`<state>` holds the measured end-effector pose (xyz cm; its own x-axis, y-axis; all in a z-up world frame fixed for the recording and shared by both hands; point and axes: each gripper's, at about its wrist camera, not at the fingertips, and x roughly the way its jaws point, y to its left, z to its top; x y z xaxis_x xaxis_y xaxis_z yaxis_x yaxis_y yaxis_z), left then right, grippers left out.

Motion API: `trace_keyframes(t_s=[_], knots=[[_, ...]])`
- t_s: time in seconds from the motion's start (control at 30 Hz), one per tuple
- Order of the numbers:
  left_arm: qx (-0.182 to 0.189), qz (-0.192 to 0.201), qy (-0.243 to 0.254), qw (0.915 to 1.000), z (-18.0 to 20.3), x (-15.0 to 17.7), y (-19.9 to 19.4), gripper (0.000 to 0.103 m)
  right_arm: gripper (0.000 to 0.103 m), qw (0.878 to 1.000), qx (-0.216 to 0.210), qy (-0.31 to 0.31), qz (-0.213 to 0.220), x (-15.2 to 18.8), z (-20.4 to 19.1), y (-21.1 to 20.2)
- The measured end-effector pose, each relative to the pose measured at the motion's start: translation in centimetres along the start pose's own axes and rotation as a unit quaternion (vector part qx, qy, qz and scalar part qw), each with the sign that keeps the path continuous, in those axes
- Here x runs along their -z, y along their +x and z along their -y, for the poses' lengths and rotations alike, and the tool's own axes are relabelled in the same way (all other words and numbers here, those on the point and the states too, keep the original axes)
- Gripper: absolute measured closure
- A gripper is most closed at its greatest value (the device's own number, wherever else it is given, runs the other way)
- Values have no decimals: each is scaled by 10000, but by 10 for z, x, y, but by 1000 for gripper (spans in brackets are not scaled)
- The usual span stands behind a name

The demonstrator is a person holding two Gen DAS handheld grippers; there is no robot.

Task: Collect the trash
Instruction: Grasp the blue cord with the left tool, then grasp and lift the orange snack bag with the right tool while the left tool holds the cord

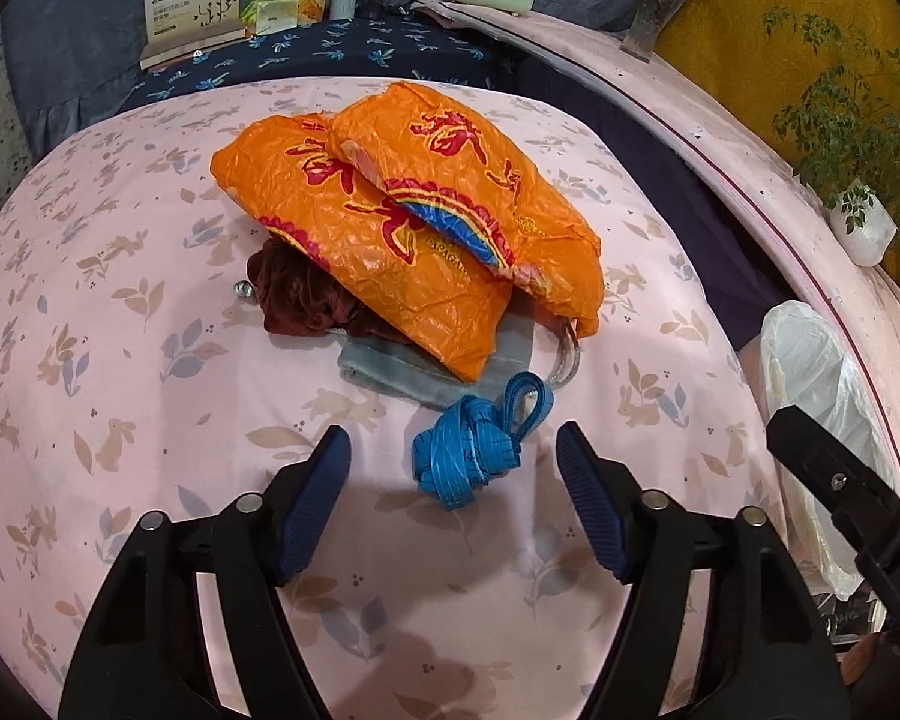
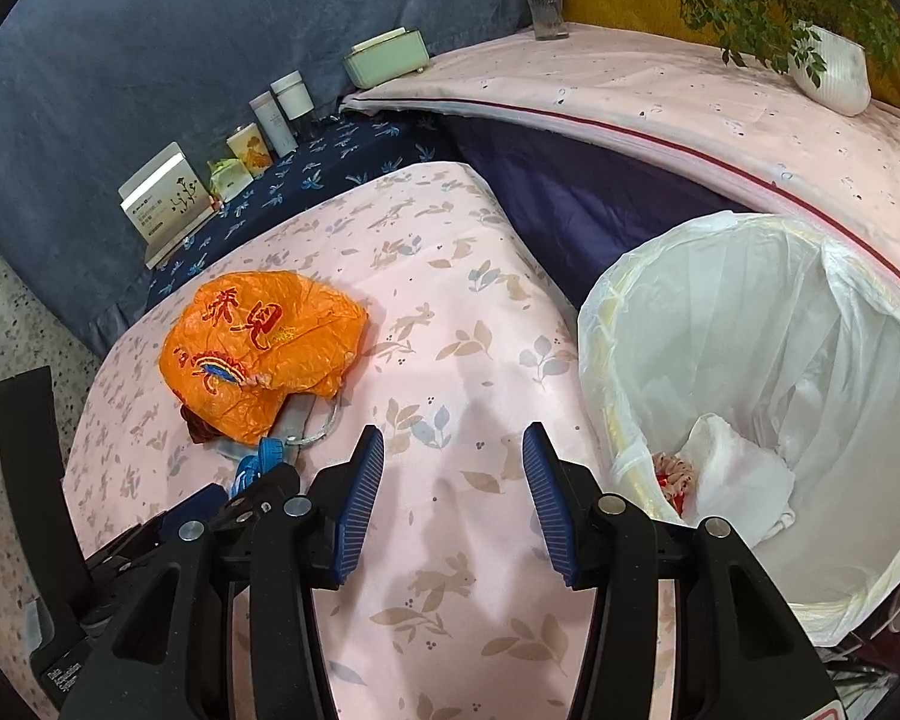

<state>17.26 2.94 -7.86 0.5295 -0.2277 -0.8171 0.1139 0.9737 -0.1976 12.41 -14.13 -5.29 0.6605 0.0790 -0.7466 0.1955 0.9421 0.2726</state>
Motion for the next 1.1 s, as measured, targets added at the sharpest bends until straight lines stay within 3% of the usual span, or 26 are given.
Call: trace_keyframes(t_s=[0.13, 0.17, 0.2, 0.63, 1.1], knots=[[103, -35, 116, 9999, 1, -1, 0, 55, 55, 10000, -3, -24, -45, 1, -4, 5], [158, -62, 125, 9998, 1, -1, 0, 67, 55, 10000, -3, -40, -51, 2, -6, 6], [211, -97, 123, 9997, 0, -1, 0, 71, 55, 10000, -2, -52, -55, 2, -8, 7], [345, 134, -182, 9991, -29, -1, -36, 74, 55, 9992, -172, -366, 54, -5, -45, 1], [23, 420, -585, 9974, -87, -33, -50, 74, 53, 9934, -413, -1073, 2, -18, -114, 34]])
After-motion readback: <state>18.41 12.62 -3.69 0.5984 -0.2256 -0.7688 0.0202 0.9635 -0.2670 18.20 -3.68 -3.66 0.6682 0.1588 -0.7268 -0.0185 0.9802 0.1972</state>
